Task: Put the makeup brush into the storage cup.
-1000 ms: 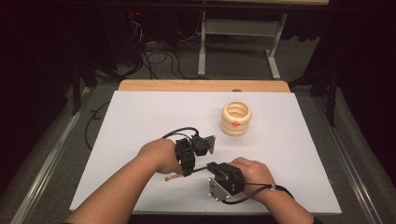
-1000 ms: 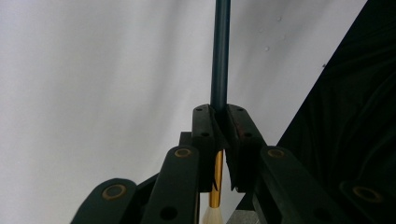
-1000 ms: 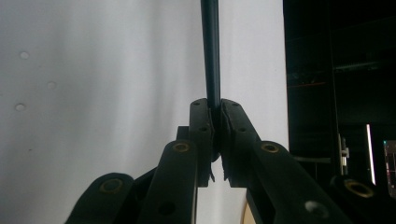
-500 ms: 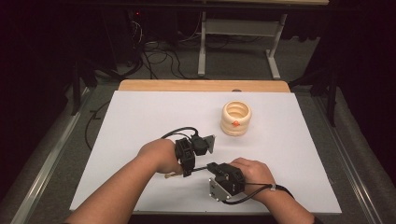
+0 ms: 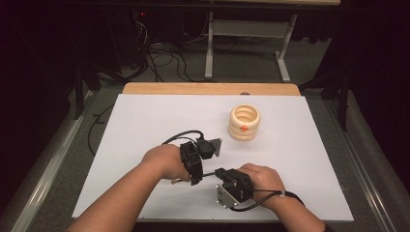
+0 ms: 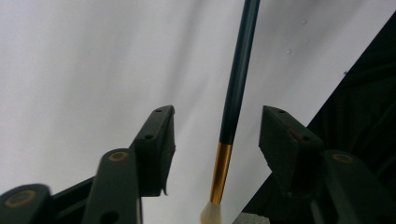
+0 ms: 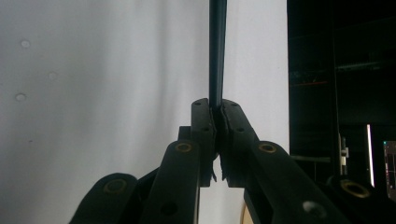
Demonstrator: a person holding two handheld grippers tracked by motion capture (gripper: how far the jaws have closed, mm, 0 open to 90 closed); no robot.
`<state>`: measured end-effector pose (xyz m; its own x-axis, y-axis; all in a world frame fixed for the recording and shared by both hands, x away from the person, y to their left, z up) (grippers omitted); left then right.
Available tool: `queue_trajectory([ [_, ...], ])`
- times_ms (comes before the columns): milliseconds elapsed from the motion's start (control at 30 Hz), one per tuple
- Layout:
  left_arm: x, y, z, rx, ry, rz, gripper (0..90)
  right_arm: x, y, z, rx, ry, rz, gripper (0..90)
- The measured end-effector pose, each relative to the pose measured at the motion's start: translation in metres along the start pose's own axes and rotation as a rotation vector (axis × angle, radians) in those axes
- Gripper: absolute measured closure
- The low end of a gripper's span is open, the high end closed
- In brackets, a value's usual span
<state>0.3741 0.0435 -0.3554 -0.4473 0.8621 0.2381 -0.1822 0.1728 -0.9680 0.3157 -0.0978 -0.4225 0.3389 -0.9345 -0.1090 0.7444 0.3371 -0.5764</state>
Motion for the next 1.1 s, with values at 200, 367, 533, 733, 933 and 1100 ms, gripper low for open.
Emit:
queue_trajectory([
  [200, 0.001, 0.002, -0.001, -0.04, -0.011, 0.006, 28.1, 0.001, 0.0, 0.0, -0.006, 0.003, -0.008, 87.8],
  [367, 0.003, 0.002, 0.0, -0.036, 0.013, 0.019, 23.0, 0.004, 0.0, 0.0, -0.004, -0.001, -0.018, 87.8],
  [533, 0.006, 0.001, -0.001, -0.039, 0.0, 0.01, 19.3, 0.008, -0.001, 0.0, -0.007, -0.004, -0.027, 87.8],
  [733, 0.011, 0.0, -0.004, -0.044, -0.011, 0.013, 17.5, 0.013, -0.001, -0.001, -0.004, -0.004, -0.038, 87.8],
  [933, 0.018, 0.002, -0.011, -0.044, -0.039, 0.012, 17.2, 0.019, -0.002, 0.0, -0.003, 0.003, -0.052, 87.8],
  [1100, 0.025, 0.005, -0.017, -0.044, -0.068, 0.017, 17.3, 0.025, -0.003, 0.0, 0.001, 0.021, -0.059, 87.8],
])
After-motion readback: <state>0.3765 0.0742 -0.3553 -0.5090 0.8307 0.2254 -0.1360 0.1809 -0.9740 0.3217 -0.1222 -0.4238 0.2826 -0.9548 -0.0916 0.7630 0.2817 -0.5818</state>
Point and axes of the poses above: each handheld gripper's, and its own axes: y roughly forward along the jaws, x roughly out of its underside, z roughly to its right, the point moved 2 cm from there along y, roughly forward along the jaws, and after that the axes turned 10 degrees about -z, right-handed, at the moved point
